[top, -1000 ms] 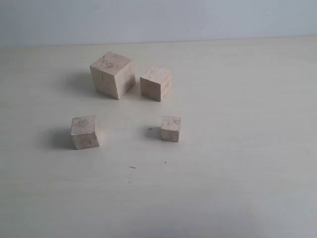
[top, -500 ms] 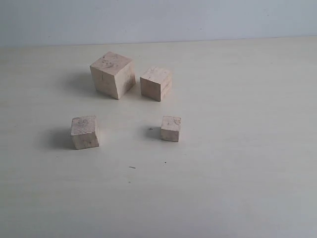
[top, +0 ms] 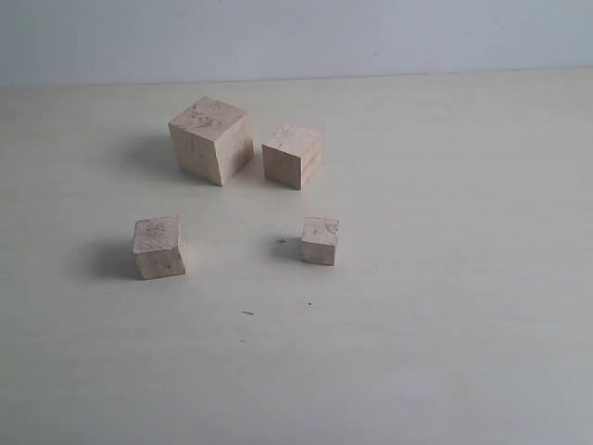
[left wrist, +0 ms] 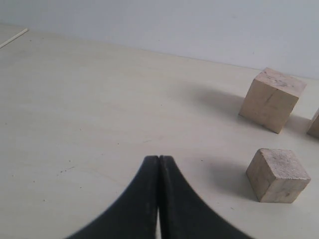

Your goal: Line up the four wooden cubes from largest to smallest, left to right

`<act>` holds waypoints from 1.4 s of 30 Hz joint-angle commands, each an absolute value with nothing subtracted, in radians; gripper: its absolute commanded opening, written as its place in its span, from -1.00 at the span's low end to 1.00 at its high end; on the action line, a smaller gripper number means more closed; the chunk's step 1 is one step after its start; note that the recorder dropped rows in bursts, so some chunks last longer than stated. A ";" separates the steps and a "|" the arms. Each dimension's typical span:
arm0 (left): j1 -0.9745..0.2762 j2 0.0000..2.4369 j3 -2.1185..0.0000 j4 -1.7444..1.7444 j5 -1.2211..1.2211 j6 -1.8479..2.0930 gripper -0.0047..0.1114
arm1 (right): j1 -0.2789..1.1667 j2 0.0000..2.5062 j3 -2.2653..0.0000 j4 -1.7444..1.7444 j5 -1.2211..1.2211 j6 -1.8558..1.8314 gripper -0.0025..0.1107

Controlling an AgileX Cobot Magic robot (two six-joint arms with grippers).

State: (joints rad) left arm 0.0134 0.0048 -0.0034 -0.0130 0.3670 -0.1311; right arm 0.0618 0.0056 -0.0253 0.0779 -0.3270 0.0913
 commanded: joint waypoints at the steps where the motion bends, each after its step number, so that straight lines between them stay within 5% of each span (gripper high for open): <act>1: 0.008 0.000 0.000 -0.012 0.356 -0.128 -0.92 | 0.057 0.032 -0.174 0.077 -0.314 0.169 -0.96; 13: 0.008 0.000 0.000 -0.012 0.356 -0.128 -0.92 | 0.074 0.578 -0.771 0.101 0.214 0.181 -0.96; 26: 0.008 0.000 0.000 -0.012 0.356 -0.128 -0.92 | 0.430 1.243 -0.924 0.635 0.747 -0.220 -0.96; 35: 0.008 0.000 0.000 -0.012 0.356 -0.128 -0.92 | 0.436 1.474 -0.924 0.786 0.642 -0.250 -0.96; 42: 0.008 0.000 0.000 -0.012 0.356 -0.128 -0.92 | 0.443 1.564 -1.040 1.146 0.637 -0.937 -0.81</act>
State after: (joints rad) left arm 0.0134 0.0048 -0.0034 -0.0130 0.3670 -0.1311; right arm 0.4348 1.5298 -0.9677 1.0261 0.6226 -0.6923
